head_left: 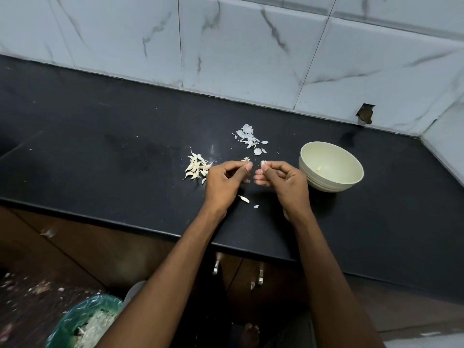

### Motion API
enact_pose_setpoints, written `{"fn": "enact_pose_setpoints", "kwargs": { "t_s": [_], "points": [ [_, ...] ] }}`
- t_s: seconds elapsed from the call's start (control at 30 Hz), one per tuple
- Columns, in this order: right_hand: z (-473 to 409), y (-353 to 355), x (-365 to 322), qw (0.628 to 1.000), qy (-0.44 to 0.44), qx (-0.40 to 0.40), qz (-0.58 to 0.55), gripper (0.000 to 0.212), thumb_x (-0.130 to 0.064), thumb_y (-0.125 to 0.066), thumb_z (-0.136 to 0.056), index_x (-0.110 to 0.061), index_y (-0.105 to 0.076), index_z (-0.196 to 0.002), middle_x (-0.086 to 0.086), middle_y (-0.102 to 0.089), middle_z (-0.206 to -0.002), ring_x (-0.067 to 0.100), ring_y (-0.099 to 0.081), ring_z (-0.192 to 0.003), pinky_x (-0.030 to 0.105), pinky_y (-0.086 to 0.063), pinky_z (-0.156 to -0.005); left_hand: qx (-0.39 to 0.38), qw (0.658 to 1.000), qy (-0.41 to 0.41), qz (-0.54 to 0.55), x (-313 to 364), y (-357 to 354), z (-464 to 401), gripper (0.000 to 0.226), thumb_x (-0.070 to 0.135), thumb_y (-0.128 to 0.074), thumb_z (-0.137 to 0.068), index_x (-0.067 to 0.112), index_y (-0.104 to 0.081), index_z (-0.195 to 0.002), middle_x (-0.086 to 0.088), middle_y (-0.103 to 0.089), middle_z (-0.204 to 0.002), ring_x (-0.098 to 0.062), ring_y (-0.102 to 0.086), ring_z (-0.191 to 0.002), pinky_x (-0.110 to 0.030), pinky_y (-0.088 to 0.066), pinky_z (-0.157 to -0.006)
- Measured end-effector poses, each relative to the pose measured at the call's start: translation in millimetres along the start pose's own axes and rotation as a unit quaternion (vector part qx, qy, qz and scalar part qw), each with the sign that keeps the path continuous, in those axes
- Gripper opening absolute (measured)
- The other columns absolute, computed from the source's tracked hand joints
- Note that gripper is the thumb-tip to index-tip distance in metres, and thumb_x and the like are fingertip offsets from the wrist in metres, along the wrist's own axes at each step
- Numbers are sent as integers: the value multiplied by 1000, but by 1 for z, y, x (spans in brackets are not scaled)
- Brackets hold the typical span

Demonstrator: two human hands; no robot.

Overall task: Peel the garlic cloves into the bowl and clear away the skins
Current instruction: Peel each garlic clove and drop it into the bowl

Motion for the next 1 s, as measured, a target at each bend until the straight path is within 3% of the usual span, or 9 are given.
{"fn": "enact_pose_setpoints", "kwargs": {
  "t_s": [0.17,0.4,0.67,0.83,0.93,1.0],
  "points": [
    [0,-3,-4,998,22,-22,52,18,0,-69,-97,1,-75,-113,3,-79,-92,9,-69,-75,22,-57,-74,-22,1000,13,17,1,-4,0,7,8,-76,-93,12,-81,-97,-2,-80,-90,-17,-70,-71,-37,-61,-76],
    [0,-7,-3,996,35,-38,77,17,-3,-71,-96,2,-74,-112,14,-80,-98,30,-78,-89,37,-63,-83,-35,998,29,46,-4,-6,-4,14,3,-73,-94,-6,-77,-103,-15,-78,-89,-19,-72,-75,-29,-60,-75],
    [-2,-2,0,997,26,-13,76,12,-5,-73,-96,0,-74,-107,13,-79,-90,23,-75,-78,30,-63,-77,-76,996,29,30,-5,-15,-3,17,5,-72,-95,-6,-77,-107,-19,-78,-99,-23,-69,-82,-25,-58,-74],
    [-2,-3,1,996,22,-17,87,10,-7,-72,-97,-3,-73,-106,10,-79,-90,16,-72,-75,25,-60,-74,-59,998,13,-6,0,-12,1,11,2,-73,-93,-1,-80,-101,-12,-77,-92,-19,-68,-73,-27,-58,-70],
    [-2,-4,3,994,26,-21,104,10,-7,-72,-97,-2,-72,-106,8,-79,-89,15,-73,-75,25,-60,-75,-54,998,8,-33,1,-11,2,10,5,-77,-90,11,-83,-95,1,-74,-81,-17,-67,-67,-39,-59,-73],
    [-2,-4,2,993,31,-20,111,8,-6,-71,-98,-3,-72,-105,8,-78,-88,15,-73,-75,26,-61,-76,-58,997,6,-51,0,-12,1,9,9,-79,-89,13,-84,-95,0,-73,-80,-16,-67,-66,-40,-59,-72]
  ]
}}
Point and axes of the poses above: each hand's wrist, its own z-axis away from the middle knuckle, its own y-axis out of the back of the hand, x = y × z, the point moved 10 cm from there along -z, towards the middle knuckle
